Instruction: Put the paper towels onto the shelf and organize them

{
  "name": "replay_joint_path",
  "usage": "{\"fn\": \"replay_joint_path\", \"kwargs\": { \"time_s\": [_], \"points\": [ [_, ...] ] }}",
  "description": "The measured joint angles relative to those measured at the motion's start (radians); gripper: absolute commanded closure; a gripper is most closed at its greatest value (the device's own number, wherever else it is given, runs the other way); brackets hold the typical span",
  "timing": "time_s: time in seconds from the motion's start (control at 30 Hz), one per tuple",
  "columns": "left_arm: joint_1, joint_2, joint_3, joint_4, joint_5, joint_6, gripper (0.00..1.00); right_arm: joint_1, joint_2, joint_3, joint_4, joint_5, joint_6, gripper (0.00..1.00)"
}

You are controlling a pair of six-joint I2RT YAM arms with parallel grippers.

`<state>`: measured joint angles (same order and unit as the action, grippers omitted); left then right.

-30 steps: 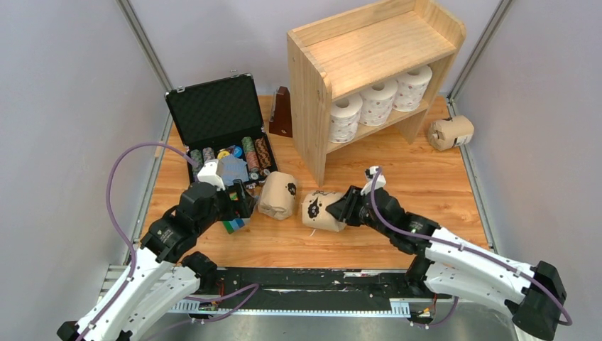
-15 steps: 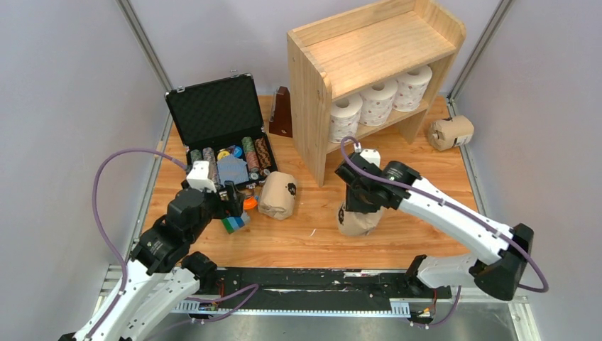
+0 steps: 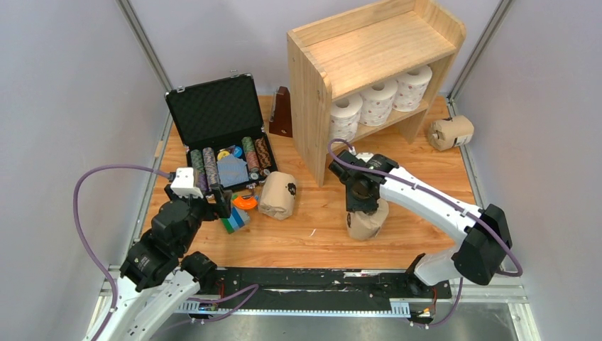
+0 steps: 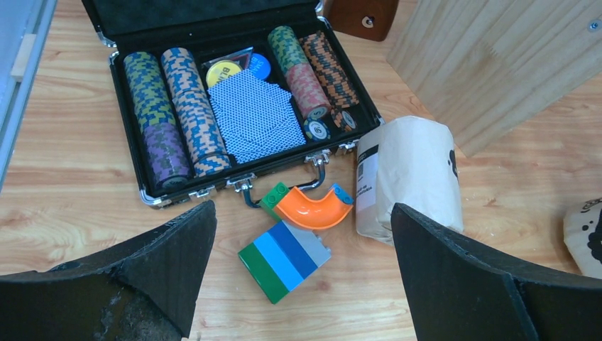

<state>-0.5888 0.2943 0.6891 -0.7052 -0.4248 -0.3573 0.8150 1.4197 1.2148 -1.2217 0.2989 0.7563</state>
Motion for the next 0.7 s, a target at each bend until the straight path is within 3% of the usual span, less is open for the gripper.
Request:
{"fn": "replay_joint_path", "kwargs": {
  "time_s": [0.13,0.37,0.53,0.7],
  "points": [
    [0.0,0.0,0.0,0.0,0.0,0.003,0.0,-0.012,0.005,-0.051,0.043,-0.001,0.0,0.6],
    [0.0,0.0,0.0,0.002,0.0,0.01,0.0,-0.015,0.033,-0.04,0.042,-0.054,0.001,0.4],
    [0.0,0.0,0.0,0.006,0.0,0.018,0.0,-0.015,0.018,0.06,0.015,-0.095,0.005,0.36],
    [0.0,0.0,0.0,0.008,0.0,0.024,0.0,-0.053,-0.108,0.099,-0.023,-0.111,0.044,0.36]
  ]
}}
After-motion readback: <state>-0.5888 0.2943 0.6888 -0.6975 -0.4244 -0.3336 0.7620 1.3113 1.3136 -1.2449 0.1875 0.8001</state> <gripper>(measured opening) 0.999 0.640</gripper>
